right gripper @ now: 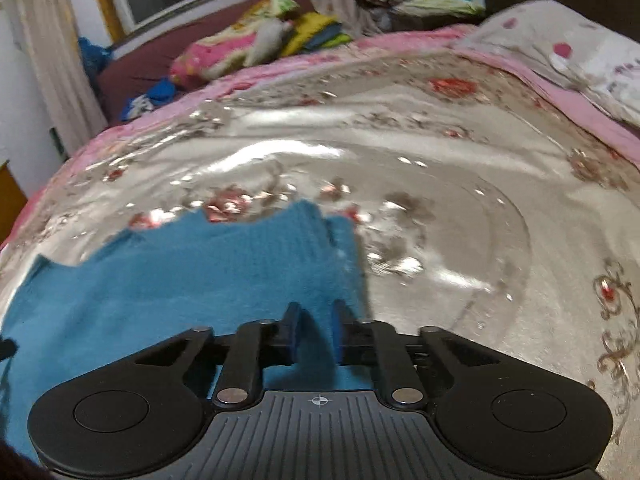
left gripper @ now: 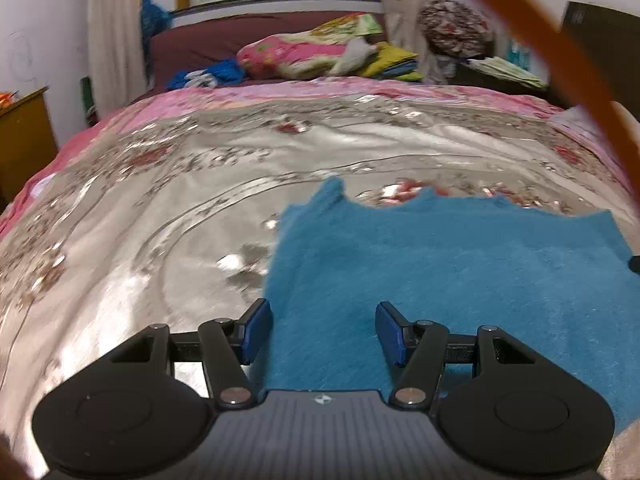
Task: Fold small clothes
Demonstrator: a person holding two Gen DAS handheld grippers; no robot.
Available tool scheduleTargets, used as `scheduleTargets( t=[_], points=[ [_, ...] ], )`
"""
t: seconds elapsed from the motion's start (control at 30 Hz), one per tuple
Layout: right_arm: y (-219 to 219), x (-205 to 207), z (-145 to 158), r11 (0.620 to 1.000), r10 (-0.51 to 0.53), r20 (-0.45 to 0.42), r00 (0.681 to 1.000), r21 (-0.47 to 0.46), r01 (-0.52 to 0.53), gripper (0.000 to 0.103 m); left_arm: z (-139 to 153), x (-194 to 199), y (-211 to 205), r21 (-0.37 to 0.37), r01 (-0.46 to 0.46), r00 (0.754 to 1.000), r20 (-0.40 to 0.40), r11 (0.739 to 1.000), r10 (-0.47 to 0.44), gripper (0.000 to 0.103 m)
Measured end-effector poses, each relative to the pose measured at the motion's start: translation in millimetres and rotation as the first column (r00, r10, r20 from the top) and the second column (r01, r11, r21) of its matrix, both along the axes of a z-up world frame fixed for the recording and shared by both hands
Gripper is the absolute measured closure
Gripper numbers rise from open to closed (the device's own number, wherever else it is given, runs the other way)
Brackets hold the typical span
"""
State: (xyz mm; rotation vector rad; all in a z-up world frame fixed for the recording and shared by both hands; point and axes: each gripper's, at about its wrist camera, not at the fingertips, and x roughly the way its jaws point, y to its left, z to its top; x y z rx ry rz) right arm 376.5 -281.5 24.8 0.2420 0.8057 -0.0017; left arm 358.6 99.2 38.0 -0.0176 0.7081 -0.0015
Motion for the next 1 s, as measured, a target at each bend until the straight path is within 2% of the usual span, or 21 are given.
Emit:
scheduleTargets(
  t=[0.17, 0.27, 0.3, 0.43, 0.63, 0.8, 1.0],
  points=[
    [5.7, -3.7, 8.3, 0.998, 0.006, 0.001, 1.000, -0.060, -0.006, 0.096, 1.9, -19.5, 19.9, -0.092, -0.052, 0.999, -0.011, 0.994, 0.051, 0.040],
    [18.4, -14.7, 24.4, 0.993, 0.021, 0.047, 0.999, -0.114, -0.015, 0.083, 1.9, -31.9, 25.7, -0.121, -0.063, 0.998, -0.016, 0.991, 0.062, 0.040],
    [22.7, -17.0, 29.2, 0.992, 0.028, 0.056, 0.998, -0.124, -0.021, 0.084, 1.0, -35.2, 27.4, -0.133, -0.066, 0.998, -0.021, 0.989, 0.064, 0.040],
    [51.2, -27.0, 43.1, 0.985, 0.115, 0.064, 0.991, -0.134, -0.105, 0.084, -4.2, -42.5, 30.7, -0.173, -0.071, 0.997, -0.046, 0.982, 0.064, 0.039],
    [102.9, -30.1, 48.0, 0.968, 0.246, 0.018, 0.969, -0.048, -0.244, 0.083, -8.0, -47.9, 34.1, -0.207, -0.072, 0.996, -0.064, 0.976, 0.060, 0.039],
    [150.7, -32.1, 48.2, 0.935, 0.351, -0.010, 0.936, -0.047, -0.351, 0.083, -12.4, -53.2, 41.5, -0.268, -0.078, 0.996, -0.067, 0.960, 0.063, 0.039],
    [196.7, -23.4, 48.1, 0.909, 0.416, -0.037, 0.909, -0.010, -0.417, 0.082, -17.2, -62.0, 47.9, -0.323, -0.080, 0.996, -0.062, 0.943, 0.063, 0.039]
  ],
)
